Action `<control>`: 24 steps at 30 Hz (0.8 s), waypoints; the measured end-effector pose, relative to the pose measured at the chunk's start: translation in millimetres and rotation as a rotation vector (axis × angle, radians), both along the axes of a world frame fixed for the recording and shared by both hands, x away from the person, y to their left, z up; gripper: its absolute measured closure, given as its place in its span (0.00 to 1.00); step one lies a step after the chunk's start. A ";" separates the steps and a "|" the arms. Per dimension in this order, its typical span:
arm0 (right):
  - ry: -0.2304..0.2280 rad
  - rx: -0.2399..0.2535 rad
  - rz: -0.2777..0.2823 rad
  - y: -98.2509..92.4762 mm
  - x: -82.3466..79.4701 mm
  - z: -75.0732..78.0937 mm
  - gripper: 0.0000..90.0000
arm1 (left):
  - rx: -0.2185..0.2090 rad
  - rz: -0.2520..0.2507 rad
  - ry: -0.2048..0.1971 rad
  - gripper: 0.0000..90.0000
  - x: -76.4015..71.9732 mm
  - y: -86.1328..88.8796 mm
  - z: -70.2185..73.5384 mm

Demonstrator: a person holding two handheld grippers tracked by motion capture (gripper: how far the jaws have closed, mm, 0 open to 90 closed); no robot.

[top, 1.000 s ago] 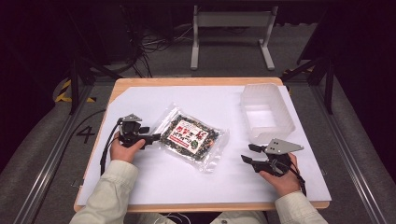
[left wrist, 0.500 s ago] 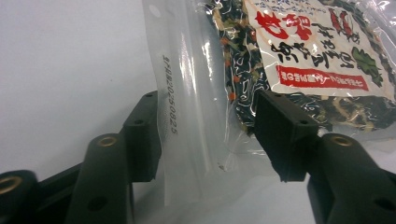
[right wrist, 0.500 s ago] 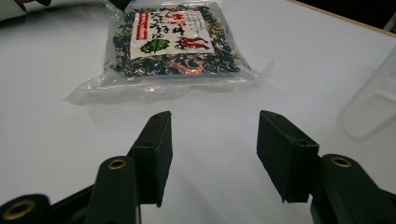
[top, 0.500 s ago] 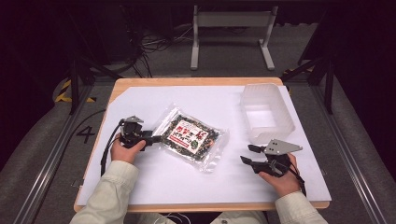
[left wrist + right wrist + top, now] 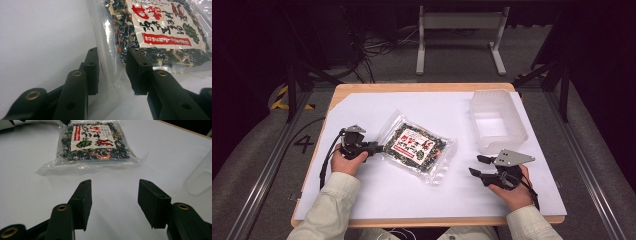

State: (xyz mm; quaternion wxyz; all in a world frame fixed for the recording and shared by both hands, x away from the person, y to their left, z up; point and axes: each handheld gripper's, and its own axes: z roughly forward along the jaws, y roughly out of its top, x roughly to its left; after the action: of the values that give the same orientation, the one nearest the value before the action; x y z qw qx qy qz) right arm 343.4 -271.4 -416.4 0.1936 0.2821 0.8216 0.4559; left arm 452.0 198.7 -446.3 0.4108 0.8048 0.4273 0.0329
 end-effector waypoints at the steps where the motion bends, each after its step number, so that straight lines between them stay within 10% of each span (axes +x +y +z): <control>1: 0.000 0.000 0.001 0.1 0.0 0.0 0.50 | -0.005 -0.004 0.002 0.77 -0.3 -0.3 -0.1; 24: 0.007 0.002 0.011 1.1 0.0 -0.3 0.49 | -0.047 0.005 0.023 0.99 -1.0 4.8 -0.9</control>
State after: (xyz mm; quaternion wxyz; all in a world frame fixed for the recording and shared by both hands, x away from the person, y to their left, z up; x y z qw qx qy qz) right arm 343.4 -270.2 -416.7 0.1879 0.2794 0.8234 0.4568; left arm 451.0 203.5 -447.3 0.4245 0.7942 0.4345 0.0146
